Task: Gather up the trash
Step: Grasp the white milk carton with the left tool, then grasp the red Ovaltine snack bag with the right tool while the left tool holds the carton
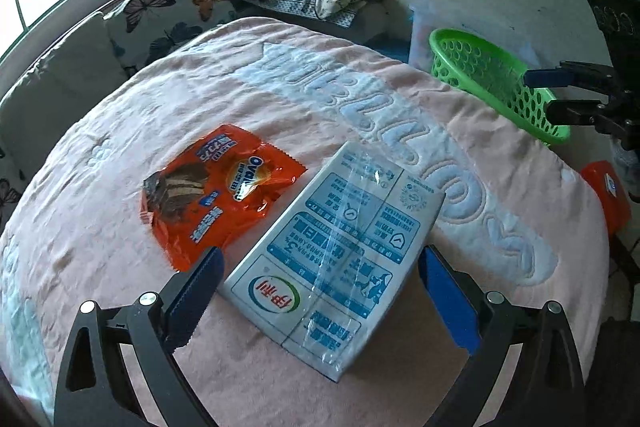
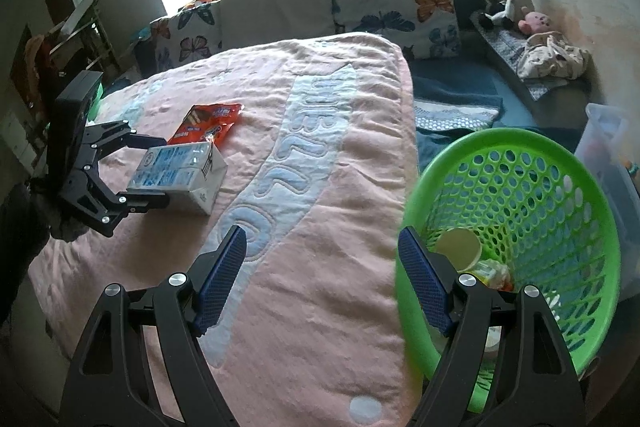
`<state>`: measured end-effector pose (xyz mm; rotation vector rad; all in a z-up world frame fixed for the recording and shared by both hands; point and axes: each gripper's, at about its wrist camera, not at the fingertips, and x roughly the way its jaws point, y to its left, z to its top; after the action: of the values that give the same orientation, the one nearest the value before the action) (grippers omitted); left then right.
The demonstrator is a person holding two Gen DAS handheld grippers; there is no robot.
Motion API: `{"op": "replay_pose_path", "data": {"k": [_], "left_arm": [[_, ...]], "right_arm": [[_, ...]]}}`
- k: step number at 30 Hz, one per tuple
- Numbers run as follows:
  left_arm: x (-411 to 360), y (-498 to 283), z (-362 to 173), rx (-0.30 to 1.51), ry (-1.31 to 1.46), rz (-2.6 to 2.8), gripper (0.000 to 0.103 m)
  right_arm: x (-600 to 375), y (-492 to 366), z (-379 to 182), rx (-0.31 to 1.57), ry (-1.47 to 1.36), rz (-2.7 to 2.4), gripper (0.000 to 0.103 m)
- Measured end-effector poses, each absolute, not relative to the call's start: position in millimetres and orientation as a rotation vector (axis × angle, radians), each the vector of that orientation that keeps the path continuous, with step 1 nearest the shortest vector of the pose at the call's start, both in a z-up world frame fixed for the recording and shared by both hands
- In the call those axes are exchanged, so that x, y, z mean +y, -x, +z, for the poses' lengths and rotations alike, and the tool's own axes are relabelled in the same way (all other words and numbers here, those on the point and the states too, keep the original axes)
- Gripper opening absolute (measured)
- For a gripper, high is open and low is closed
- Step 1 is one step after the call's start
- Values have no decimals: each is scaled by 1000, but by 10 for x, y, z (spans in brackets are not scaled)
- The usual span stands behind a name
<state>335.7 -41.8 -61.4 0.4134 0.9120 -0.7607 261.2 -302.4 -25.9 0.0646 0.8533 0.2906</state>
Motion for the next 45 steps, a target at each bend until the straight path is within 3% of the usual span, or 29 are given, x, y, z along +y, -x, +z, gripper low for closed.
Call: {"op": "replay_pose_path", "data": {"k": [17,36,45], "left_arm": [[-404,-3109,-610,874,-331,-652,79],[641,-2353,-104,791,-142,-284,78],[920,-2244,-82,774,-103,-250,78]], "right_arm": [[-2836,-2722,-225,849,-44,335,78],[-1871,-3269,-241,847,-13,495,78],[-1388,-3734,-403,909,-92,514,91]]}}
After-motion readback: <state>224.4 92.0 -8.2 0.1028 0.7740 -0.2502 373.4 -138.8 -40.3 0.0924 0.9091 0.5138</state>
